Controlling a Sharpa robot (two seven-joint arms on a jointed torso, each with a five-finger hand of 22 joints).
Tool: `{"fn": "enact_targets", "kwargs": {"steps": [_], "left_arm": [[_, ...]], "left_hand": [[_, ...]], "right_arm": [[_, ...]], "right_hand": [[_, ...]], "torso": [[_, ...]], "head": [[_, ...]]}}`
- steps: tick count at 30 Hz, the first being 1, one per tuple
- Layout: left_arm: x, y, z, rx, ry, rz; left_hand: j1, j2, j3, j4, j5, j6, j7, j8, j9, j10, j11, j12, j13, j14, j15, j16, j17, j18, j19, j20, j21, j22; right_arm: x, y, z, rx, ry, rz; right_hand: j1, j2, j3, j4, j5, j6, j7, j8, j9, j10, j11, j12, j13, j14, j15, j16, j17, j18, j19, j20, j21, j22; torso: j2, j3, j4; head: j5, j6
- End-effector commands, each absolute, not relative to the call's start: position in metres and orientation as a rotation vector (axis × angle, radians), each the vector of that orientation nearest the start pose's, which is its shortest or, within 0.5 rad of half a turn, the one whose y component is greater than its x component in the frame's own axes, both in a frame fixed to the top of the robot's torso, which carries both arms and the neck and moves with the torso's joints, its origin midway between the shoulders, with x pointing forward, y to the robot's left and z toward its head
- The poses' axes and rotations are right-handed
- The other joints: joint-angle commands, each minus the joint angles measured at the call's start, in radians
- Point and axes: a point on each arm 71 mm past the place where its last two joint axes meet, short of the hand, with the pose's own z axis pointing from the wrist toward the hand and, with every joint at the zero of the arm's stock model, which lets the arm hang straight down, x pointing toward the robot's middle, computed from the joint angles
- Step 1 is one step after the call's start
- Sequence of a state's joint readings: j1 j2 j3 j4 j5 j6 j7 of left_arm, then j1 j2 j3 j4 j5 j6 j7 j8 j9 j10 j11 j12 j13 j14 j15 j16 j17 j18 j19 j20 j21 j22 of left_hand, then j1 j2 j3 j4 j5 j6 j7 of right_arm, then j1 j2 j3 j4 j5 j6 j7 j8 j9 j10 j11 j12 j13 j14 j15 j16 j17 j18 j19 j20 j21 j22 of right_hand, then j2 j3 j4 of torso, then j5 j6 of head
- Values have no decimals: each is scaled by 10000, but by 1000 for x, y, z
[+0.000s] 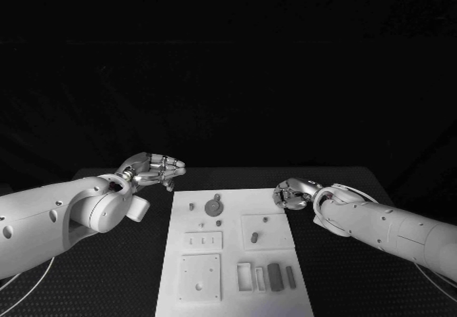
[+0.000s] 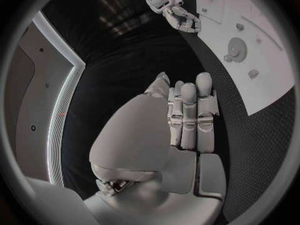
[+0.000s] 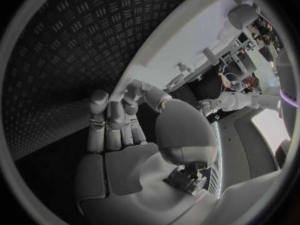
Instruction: Assemble the parts on the task board
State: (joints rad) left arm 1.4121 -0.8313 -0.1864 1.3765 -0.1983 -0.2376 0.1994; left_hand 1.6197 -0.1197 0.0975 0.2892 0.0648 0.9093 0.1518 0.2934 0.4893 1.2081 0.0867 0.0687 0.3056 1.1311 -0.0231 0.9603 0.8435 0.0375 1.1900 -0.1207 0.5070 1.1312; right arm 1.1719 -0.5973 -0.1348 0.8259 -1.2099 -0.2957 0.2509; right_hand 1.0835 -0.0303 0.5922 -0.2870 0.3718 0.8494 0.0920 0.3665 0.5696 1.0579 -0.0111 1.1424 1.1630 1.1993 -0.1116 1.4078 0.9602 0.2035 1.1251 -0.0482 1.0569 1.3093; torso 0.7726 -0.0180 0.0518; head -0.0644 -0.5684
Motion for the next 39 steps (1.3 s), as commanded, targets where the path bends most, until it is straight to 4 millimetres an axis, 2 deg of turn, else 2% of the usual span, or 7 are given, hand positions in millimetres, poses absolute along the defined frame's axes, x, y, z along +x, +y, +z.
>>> {"fn": "enact_targets", "kwargs": {"steps": [1,8,11,20,25,33,39], "left_arm": [[530,244,-140,-8642,16089,-12942],[529,243,-142,-8655,16352,-12803],[529,242,-143,-8649,16548,-12675],[529,236,-147,-8247,17412,-12152],[532,230,-152,-7784,18066,-11424],[533,211,-167,-7819,19171,-10609],[530,196,-180,-7970,19797,-9992]], "left_hand": [[-85,37,67,-6,-51,-6,45,-68,9,-69,1,-12,14,-40,-19,38,-15,738,33,-31,-52,15],[-279,128,81,18,-53,146,42,-4,60,86,-39,52,67,-46,-52,62,-45,727,46,-35,-76,50],[-549,145,130,25,-54,308,-36,49,102,383,-150,158,168,-54,-156,74,-88,700,58,-84,-108,85],[-1516,83,355,32,-91,485,-104,14,132,528,-205,73,293,-77,-206,110,-210,612,93,-192,-218,186],[-2103,65,402,37,-146,633,-158,16,153,569,-212,37,348,-129,-213,125,-264,584,74,-208,-289,246],[-3171,121,467,42,-160,602,-134,-87,73,584,-218,16,407,-221,-216,159,-296,590,33,-220,-391,317],[-3799,-62,668,47,-161,343,-16,-274,-33,461,-187,-15,423,-254,-190,191,-320,614,42,-205,-452,369]], "right_arm": [[566,-285,-253,235,16991,5428],[563,-284,-252,875,16870,5447],[561,-282,-251,993,16894,5481],[560,-266,-237,989,16965,5634],[557,-242,-222,415,17170,5670],[547,-202,-203,-360,17233,6130],[537,-173,-192,-838,17157,6537]], "right_hand": [[-68,68,53,8,51,2004,-60,82,95,-6,-95,60,-16,32,-94,74,-16,583,72,-39,65,166],[-72,61,74,-31,51,2163,-159,206,304,88,-193,117,0,188,-175,155,62,583,154,-95,121,171],[-48,23,79,-42,51,2207,-192,248,391,116,-226,148,19,317,-206,219,223,583,183,-123,149,175],[-24,-35,75,-47,49,2247,-225,286,491,163,-260,187,40,454,-243,290,384,583,223,-157,182,176],[-18,-58,73,-46,50,2261,-237,296,530,187,-273,199,45,499,-258,308,420,583,248,-175,197,173],[-29,-77,68,-44,50,2278,-248,305,565,212,-285,208,47,482,-270,296,352,583,267,-185,204,168],[-37,-78,69,-41,51,2283,-252,306,577,223,-289,211,48,484,-276,291,345,583,271,-187,204,165]], "torso": [[-3,-5,-1],[-8,-4,-3],[-16,-7,-19],[-38,-2,-25],[-139,-9,-65],[-377,-6,-144],[-522,-7,-167]], "head": [[-16,3],[-13,9],[-16,20],[-18,68],[-3,65],[207,54],[277,71]]}}
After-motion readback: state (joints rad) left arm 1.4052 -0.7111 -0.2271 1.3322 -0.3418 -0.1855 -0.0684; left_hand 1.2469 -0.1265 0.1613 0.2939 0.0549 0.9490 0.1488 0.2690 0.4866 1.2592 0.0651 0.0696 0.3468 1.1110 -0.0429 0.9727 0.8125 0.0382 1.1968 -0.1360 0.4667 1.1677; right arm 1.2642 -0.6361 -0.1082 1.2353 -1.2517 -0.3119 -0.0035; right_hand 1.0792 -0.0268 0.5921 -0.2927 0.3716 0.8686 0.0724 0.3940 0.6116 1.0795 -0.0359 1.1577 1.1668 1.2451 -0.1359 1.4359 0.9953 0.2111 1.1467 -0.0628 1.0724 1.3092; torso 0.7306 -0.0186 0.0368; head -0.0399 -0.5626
